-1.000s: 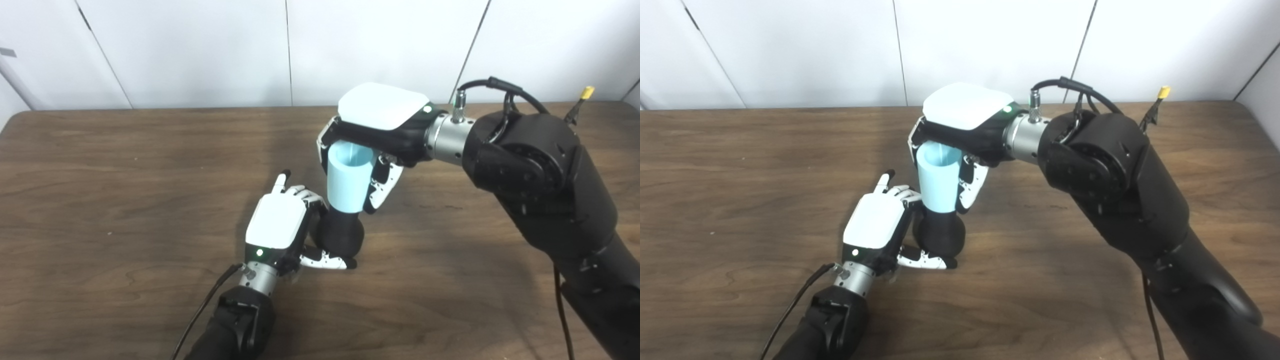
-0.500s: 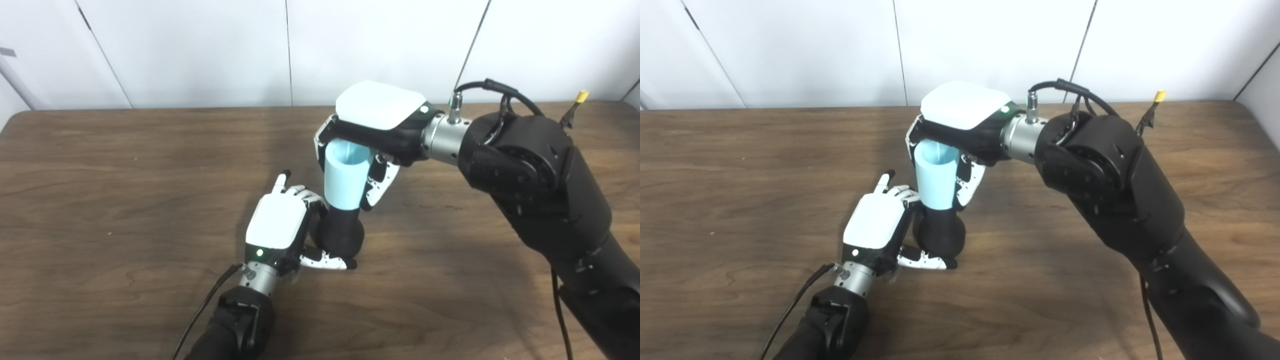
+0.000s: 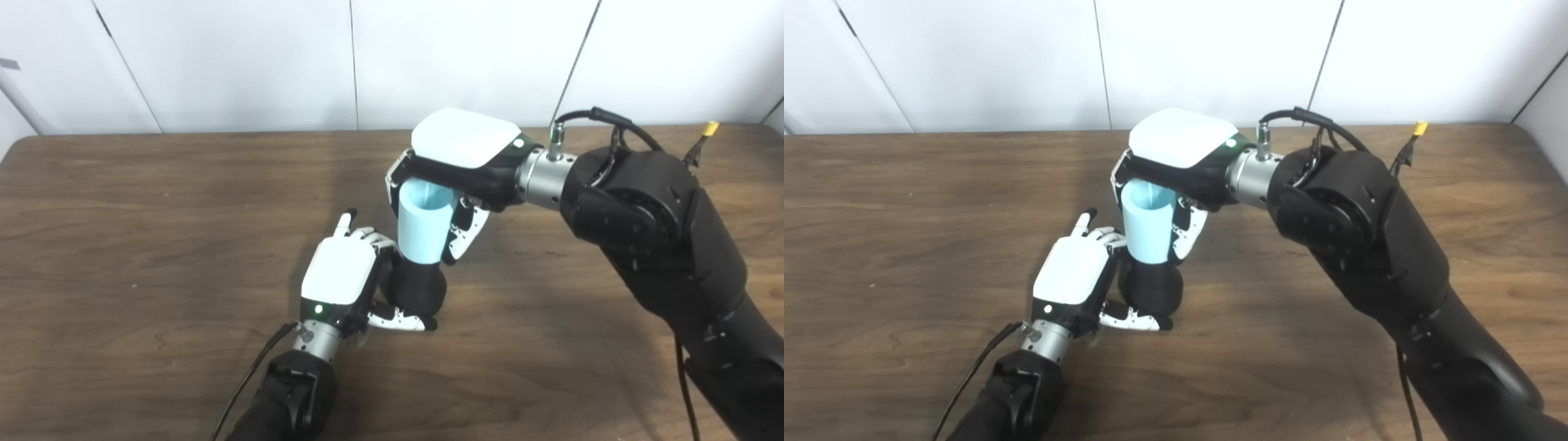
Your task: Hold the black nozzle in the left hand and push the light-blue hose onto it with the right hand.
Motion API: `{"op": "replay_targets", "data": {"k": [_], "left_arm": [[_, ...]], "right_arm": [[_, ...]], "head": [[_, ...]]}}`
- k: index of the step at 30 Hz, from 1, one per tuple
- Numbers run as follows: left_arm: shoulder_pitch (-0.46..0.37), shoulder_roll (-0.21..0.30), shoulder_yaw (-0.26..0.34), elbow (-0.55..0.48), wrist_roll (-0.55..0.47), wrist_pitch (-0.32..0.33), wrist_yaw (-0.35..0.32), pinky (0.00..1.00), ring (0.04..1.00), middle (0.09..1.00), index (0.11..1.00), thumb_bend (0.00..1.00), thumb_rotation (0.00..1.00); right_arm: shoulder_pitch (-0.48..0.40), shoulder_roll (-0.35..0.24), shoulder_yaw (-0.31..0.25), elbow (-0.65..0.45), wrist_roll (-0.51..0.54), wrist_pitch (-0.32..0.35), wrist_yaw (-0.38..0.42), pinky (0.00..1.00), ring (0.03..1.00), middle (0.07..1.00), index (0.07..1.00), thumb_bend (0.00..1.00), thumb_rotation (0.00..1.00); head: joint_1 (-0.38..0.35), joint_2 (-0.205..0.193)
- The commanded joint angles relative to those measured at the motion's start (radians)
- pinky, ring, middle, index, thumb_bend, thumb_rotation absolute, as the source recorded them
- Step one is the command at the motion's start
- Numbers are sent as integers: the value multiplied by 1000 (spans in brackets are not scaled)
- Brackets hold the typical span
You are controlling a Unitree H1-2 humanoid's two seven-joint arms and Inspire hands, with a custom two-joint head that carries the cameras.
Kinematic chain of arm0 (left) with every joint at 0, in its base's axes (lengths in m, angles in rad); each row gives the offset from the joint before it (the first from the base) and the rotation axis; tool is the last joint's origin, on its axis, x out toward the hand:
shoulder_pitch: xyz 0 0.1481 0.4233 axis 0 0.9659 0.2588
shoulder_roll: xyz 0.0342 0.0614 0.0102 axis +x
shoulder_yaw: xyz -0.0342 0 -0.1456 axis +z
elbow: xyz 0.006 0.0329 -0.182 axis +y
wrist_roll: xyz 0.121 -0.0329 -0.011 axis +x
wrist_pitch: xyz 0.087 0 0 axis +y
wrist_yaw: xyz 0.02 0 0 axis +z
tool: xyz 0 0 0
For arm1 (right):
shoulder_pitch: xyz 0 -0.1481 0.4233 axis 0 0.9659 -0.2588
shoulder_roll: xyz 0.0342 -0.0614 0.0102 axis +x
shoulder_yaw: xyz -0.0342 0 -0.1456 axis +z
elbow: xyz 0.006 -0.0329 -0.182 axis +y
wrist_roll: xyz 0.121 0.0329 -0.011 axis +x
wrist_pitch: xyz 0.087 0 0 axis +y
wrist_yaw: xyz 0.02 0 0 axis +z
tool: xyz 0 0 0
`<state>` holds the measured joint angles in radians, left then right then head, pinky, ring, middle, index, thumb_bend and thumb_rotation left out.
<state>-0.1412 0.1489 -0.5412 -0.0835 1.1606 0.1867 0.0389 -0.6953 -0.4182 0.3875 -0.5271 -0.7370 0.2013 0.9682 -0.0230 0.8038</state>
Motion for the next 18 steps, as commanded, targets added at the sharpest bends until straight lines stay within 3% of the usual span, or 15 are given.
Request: {"op": "replay_targets", "data": {"k": [1,14,18], "left_arm": [[12,0,-7,-10,10,-10,-14,1000,803,690,482,523,52],[12,0,-6,-8,14,-14,-5,1000,798,685,482,524,52],[12,0,-6,-10,12,-15,-6,1000,798,685,482,524,52]], "right_arm": [[-36,-8,-13,-34,-11,4,3,286,373,525,487,514,0],[-17,-7,-10,-34,-24,26,12,278,356,508,489,514,0],[1,-2,-13,-37,-30,30,-1,319,373,526,479,514,0]], "head": [[-1,2],[-2,7],[-2,7]]}}
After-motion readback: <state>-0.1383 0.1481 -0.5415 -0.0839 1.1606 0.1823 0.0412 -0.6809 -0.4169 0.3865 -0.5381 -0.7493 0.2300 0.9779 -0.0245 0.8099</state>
